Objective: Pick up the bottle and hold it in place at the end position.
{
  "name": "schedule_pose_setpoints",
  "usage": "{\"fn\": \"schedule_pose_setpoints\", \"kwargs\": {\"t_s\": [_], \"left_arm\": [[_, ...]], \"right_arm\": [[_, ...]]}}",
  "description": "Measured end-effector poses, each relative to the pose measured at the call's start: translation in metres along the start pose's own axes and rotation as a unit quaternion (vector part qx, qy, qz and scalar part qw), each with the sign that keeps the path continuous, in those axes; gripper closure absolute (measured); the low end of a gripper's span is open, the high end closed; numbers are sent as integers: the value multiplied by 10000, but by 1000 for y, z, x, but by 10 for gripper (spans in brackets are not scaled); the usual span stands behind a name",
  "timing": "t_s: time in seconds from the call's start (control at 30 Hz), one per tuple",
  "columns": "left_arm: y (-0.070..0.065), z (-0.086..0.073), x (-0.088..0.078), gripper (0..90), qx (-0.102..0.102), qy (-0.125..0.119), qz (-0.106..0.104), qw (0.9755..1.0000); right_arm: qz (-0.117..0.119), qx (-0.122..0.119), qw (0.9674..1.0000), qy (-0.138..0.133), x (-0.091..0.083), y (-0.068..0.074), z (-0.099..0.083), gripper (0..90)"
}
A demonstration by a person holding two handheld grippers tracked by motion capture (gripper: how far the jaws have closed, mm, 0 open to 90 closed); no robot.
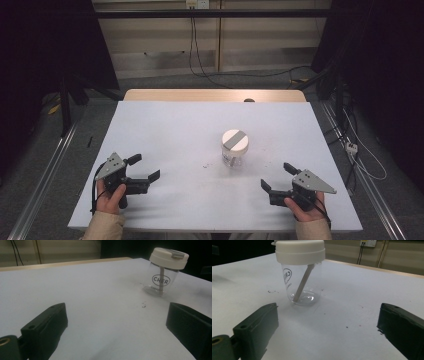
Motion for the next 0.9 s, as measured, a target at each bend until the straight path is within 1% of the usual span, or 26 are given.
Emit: {"fn": "schedule_pose_setpoints", "kwargs": {"t_s": [0.1,0.27,0.3,0.47,0.67,0.9], "left_arm": [[0,0,0,32,-24,-32,-21,10000],[-1,1,0,32,16,-57,-45,10000],[-1,1,1,32,51,-59,-41,10000],[-2,2,1,32,35,-91,-55,9999],[-3,3,2,32,59,-115,-90,9999],[-3,4,3,32,81,-140,-94,9998]], "right_arm": [[1,-6,10000,6,0,0,0,33],[27,-19,10000,14,2,1,0,33],[22,-12,10000,16,2,1,0,33],[47,-21,10000,26,5,2,1,34],[23,15,10000,1,11,0,4,35],[16,-48,10000,-27,21,1,10,35]]}}
Point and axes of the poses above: each handheld gripper's, and its own axes: x roughly forward along the jaws, z roughly out of its top, y roughly to its left, the point moved 2 cm from there along x, roughly forward along the jaws, and after that the axes turned 7 degrees about x, right-handed, at the moved point
